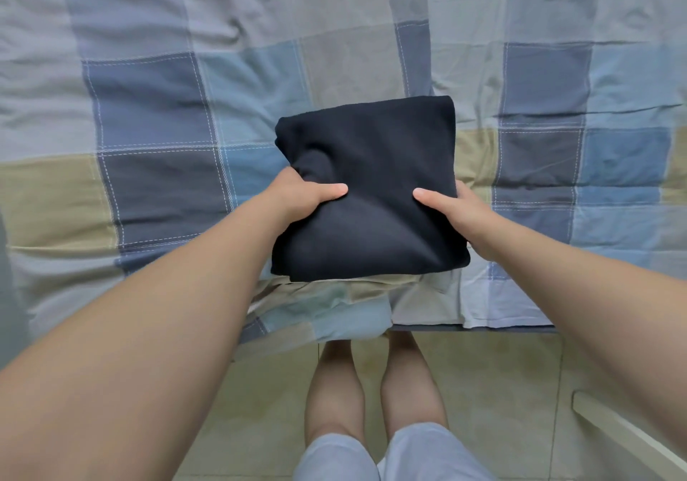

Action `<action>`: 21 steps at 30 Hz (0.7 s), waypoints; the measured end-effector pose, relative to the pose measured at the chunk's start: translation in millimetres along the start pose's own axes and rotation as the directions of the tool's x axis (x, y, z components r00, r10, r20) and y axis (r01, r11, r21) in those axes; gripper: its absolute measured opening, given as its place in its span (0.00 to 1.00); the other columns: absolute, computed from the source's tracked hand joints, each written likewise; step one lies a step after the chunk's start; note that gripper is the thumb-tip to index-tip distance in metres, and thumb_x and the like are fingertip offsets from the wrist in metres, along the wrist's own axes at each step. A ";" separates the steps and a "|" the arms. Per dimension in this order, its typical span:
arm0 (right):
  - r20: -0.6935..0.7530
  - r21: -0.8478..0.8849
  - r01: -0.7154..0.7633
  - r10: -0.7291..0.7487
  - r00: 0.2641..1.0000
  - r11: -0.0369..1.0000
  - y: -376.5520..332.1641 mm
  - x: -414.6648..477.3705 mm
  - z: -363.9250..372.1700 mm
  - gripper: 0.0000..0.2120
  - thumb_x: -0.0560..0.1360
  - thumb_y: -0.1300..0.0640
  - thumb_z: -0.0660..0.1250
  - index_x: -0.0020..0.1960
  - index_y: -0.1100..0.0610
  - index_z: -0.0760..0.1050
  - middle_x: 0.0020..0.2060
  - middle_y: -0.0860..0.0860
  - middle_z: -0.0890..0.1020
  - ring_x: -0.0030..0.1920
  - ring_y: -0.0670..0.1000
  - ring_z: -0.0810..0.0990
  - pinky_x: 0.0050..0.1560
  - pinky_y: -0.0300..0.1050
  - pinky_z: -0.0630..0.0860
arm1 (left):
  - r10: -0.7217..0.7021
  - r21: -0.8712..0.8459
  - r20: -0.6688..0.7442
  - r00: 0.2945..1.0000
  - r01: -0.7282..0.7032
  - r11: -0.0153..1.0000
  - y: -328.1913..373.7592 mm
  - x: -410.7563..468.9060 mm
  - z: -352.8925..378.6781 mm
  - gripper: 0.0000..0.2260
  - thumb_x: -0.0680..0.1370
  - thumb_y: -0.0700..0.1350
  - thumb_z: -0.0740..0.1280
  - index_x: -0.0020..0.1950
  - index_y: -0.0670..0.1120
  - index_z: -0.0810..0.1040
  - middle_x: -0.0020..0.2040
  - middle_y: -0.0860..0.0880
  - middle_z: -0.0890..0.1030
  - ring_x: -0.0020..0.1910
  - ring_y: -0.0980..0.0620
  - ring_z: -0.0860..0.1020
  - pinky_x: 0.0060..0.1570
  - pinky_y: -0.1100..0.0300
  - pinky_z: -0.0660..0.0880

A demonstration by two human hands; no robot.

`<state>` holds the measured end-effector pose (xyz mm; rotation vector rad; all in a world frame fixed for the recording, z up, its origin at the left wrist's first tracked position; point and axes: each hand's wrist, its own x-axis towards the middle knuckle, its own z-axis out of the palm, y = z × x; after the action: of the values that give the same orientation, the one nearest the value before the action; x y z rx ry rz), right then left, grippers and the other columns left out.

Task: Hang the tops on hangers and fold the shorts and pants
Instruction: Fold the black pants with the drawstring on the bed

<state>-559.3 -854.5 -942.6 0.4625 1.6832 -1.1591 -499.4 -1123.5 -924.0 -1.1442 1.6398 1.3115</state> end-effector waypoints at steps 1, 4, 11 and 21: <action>-0.013 0.010 -0.015 0.015 1.000 1.000 -0.6 -4.7 -1.1 0.18 0.73 0.44 0.75 0.61 0.42 0.76 0.54 0.40 0.85 0.49 0.42 0.85 0.47 0.38 0.77 | -0.037 -0.012 0.039 0.999 0.037 0.999 3.5 -4.1 -1.3 0.37 0.67 0.56 0.81 0.71 0.47 0.72 0.63 0.49 0.81 0.57 0.45 0.81 0.60 0.47 0.77; -0.037 0.031 -0.073 0.074 0.997 0.997 -1.8 -24.6 -3.8 0.27 0.71 0.41 0.75 0.66 0.48 0.75 0.57 0.46 0.84 0.55 0.50 0.84 0.58 0.48 0.78 | -0.162 -0.014 0.190 0.968 0.168 0.986 9.8 -24.7 -6.7 0.31 0.67 0.58 0.80 0.65 0.46 0.77 0.53 0.48 0.86 0.47 0.46 0.86 0.46 0.53 0.81; 0.088 0.107 -0.236 0.227 0.970 0.966 3.2 -105.3 0.0 0.26 0.71 0.41 0.74 0.64 0.53 0.77 0.51 0.51 0.87 0.50 0.53 0.87 0.51 0.48 0.80 | -0.300 -0.043 0.398 0.867 0.344 0.938 -22.9 -96.1 -15.7 0.32 0.62 0.59 0.80 0.61 0.45 0.81 0.52 0.44 0.86 0.48 0.43 0.86 0.48 0.51 0.81; 0.158 0.397 -0.435 0.406 0.900 0.809 50.7 -239.8 18.5 0.18 0.76 0.54 0.70 0.63 0.61 0.79 0.58 0.58 0.83 0.57 0.58 0.81 0.68 0.52 0.73 | -0.389 0.014 0.467 0.794 0.433 0.901 -98.5 -200.9 -6.7 0.34 0.60 0.59 0.83 0.61 0.44 0.82 0.57 0.43 0.85 0.55 0.42 0.84 0.48 0.53 0.80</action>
<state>-409.5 -795.6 -756.9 1.0078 1.1750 -1.1814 -339.3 -1099.2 -769.4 -1.0640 0.9244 1.2541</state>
